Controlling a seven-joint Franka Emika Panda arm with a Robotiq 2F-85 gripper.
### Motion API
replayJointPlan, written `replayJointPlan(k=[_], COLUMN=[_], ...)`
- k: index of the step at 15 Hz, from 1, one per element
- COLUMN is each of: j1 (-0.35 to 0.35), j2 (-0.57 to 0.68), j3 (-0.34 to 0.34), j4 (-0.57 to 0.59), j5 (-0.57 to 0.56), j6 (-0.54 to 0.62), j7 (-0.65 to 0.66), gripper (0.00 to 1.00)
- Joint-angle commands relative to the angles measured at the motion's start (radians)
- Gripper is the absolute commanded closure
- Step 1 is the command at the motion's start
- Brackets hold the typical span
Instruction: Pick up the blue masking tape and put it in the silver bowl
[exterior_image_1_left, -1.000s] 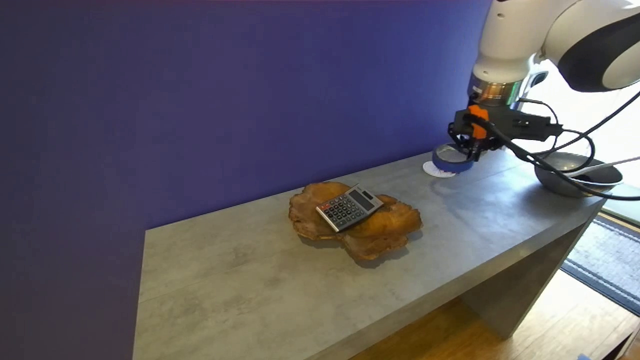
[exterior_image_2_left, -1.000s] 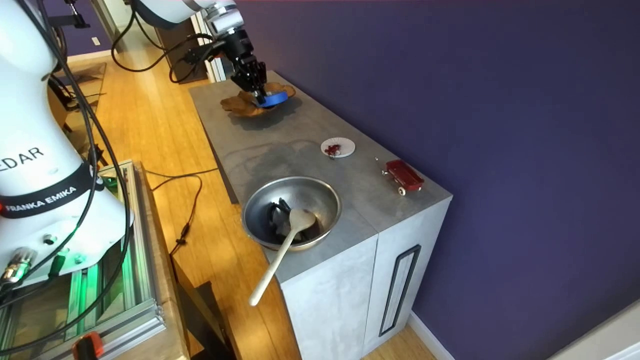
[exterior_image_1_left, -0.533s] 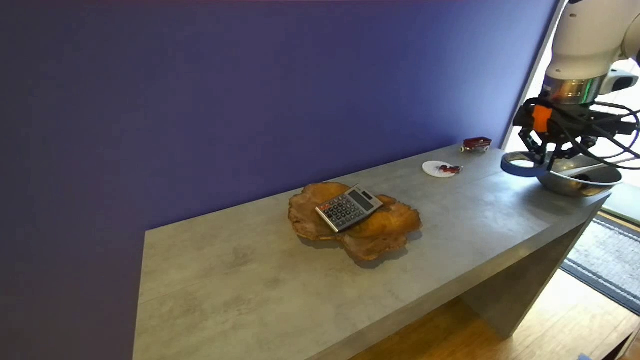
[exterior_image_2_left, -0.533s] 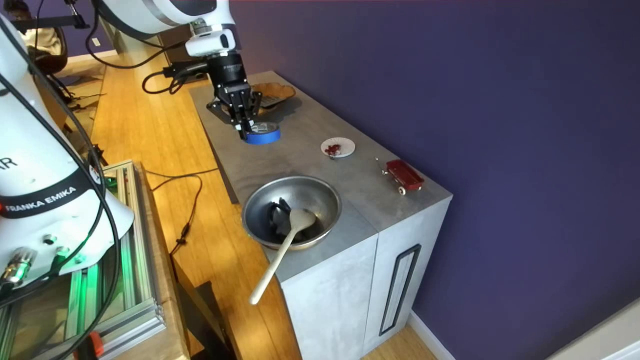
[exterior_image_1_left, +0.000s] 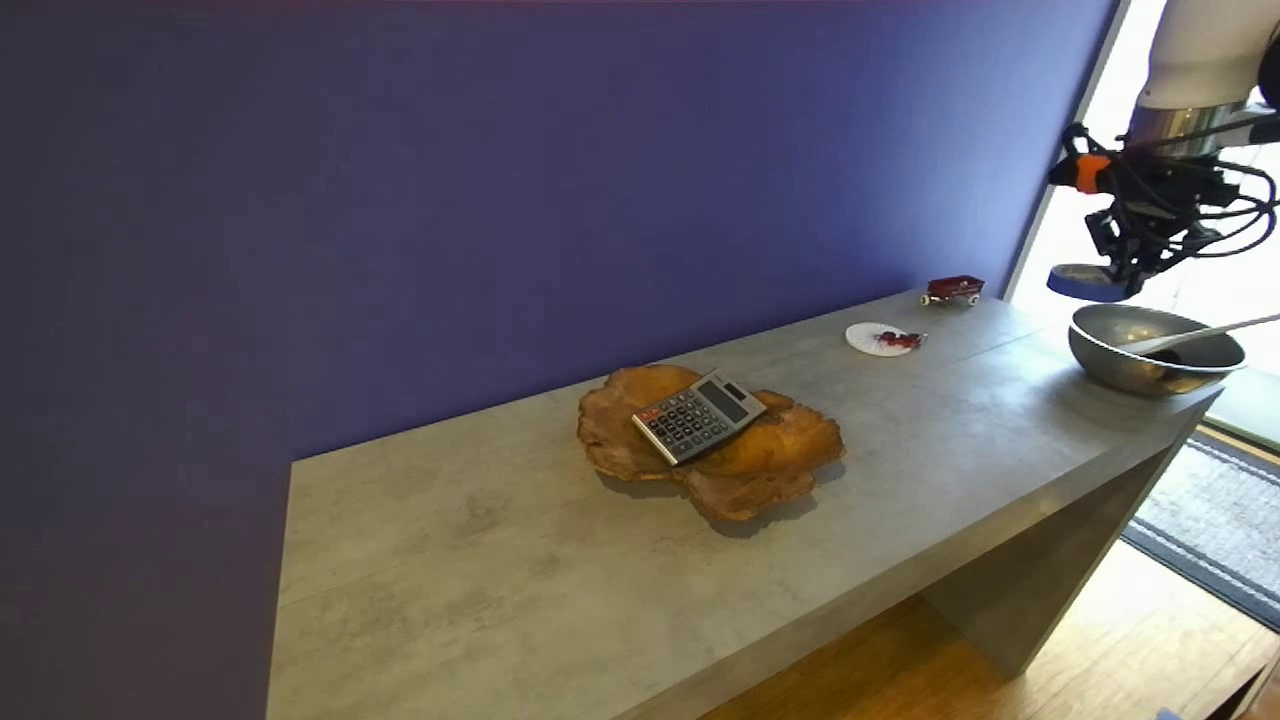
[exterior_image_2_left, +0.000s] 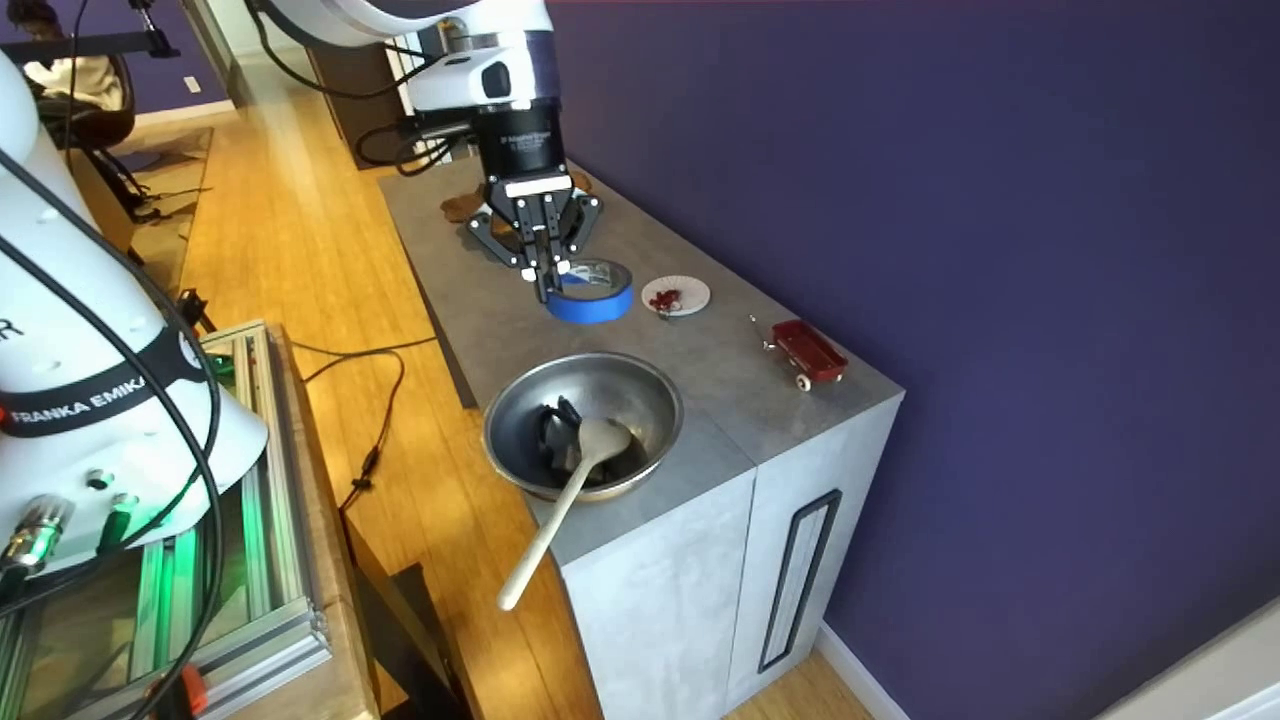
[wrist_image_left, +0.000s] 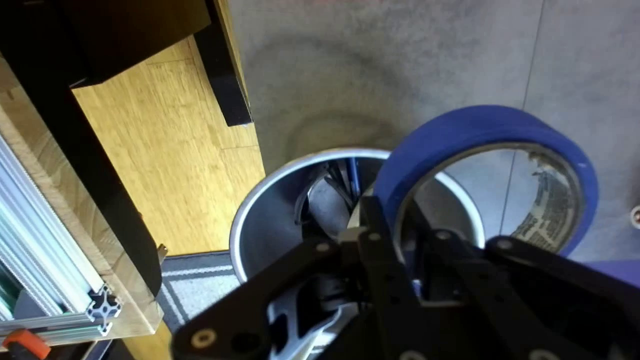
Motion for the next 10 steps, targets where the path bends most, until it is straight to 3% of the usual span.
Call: replayJointPlan(k=[1, 3, 4, 5, 8, 10], j1=[-0.100, -0.150, -0.190, -0.235, -0.330, -0.425], j2=[-0.105, -0.109, -0.131, -0.155, -0.238, -0.340], j3=[-0.094, -0.161, -0.188, -0.212, -0.287, -0.270], j4=[-0.030, -0.003, -0.012, -0.023, -0.011, -0.034], j5=[-0.069, -0.079, -0.095, -0.114, -0.142, -0.220], j6=[-0.020, -0.030, -0.030, -0.027, -0.042, -0.021], j7=[0.062, 0.061, 0.065, 0.072, 0.071, 0.105], gripper=[0.97, 0.97, 0.63, 0.62, 0.41, 0.28])
